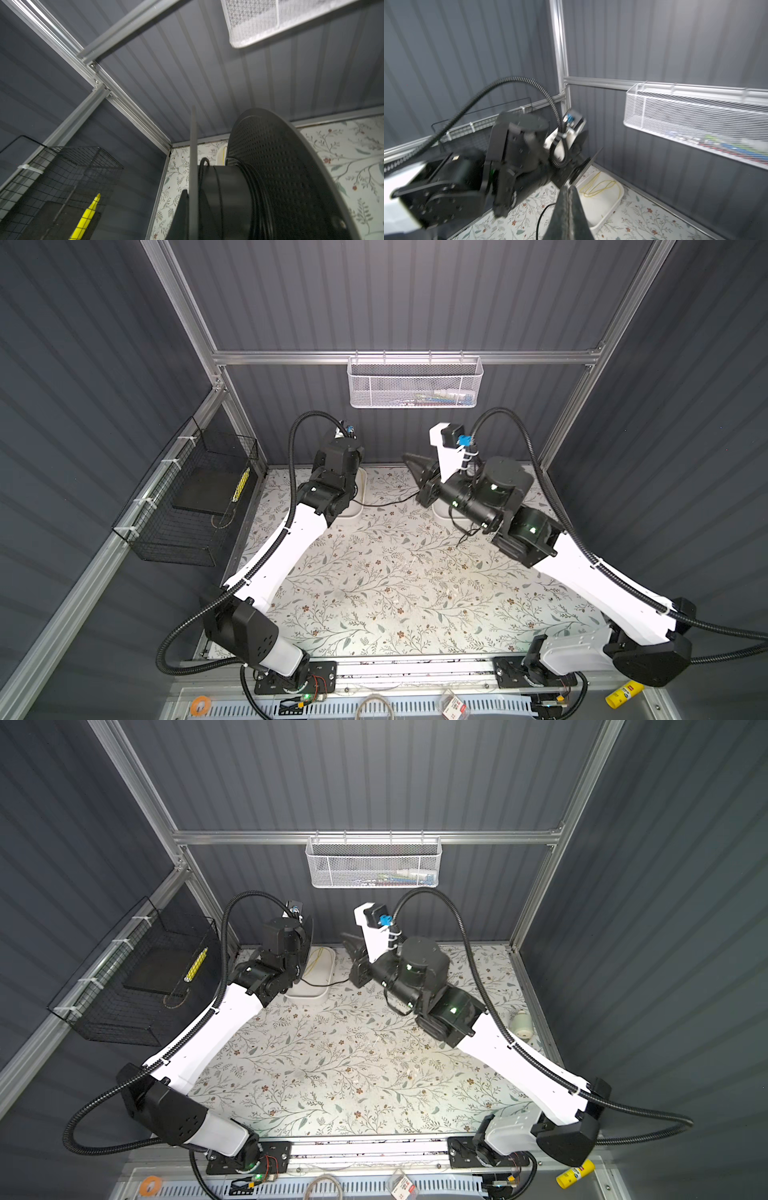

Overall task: Wrap the cables
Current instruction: 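Lower the spool with the left gripper while the right gripper lifts the cable high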

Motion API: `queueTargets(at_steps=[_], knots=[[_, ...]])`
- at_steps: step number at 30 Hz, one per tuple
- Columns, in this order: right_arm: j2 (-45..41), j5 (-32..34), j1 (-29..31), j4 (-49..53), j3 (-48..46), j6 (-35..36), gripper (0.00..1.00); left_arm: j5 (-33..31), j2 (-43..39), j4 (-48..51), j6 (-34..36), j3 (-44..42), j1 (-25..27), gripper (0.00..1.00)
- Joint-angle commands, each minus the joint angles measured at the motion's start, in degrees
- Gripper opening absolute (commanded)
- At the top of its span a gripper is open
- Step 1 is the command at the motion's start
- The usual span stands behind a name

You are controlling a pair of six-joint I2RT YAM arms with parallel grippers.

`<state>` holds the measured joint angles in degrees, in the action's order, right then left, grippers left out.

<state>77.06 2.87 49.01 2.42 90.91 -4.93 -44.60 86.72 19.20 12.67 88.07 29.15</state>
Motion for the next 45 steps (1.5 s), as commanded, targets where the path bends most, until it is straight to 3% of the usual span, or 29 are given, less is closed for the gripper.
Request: queueTargets(at_steps=[1,6,14,20,26,33,38,45], knots=[[0.7,-6.3,-5.7,4.5,4.7,-4.2,0.00,2.3,-5.4,1.4,-2.3,-1.7,-0.1,0.00],[5.0,-9.6,-13.9,7.3,12.9,-7.4,0.00,12.0,-7.0,15.6,-7.4,-0.1,1.1,0.00],[13.3,-20.0,-28.7,6.0,22.3,-20.9,0.09,17.7,-18.3,26.0,-13.8,-13.8,6.4,0.00],[24.0,-20.7,-34.6,12.6,36.8,-24.0,0.13,19.3,-28.9,35.4,-16.4,-17.6,7.0,0.00],[32.8,-21.5,-38.7,16.0,47.0,-27.5,0.13,20.8,-35.1,44.8,-18.5,-15.4,7.0,0.00],[37.8,-21.5,-43.4,16.3,49.1,-31.0,0.15,19.8,-37.1,52.0,-17.7,-7.9,6.9,0.00],[40.2,-24.4,-46.3,17.0,49.6,-32.2,0.00,20.8,-36.3,55.2,-17.4,-2.2,6.9,0.00],[41.3,-24.2,-47.5,18.0,47.9,-30.2,0.00,25.4,-35.0,56.4,-17.2,3.9,7.0,0.00]])
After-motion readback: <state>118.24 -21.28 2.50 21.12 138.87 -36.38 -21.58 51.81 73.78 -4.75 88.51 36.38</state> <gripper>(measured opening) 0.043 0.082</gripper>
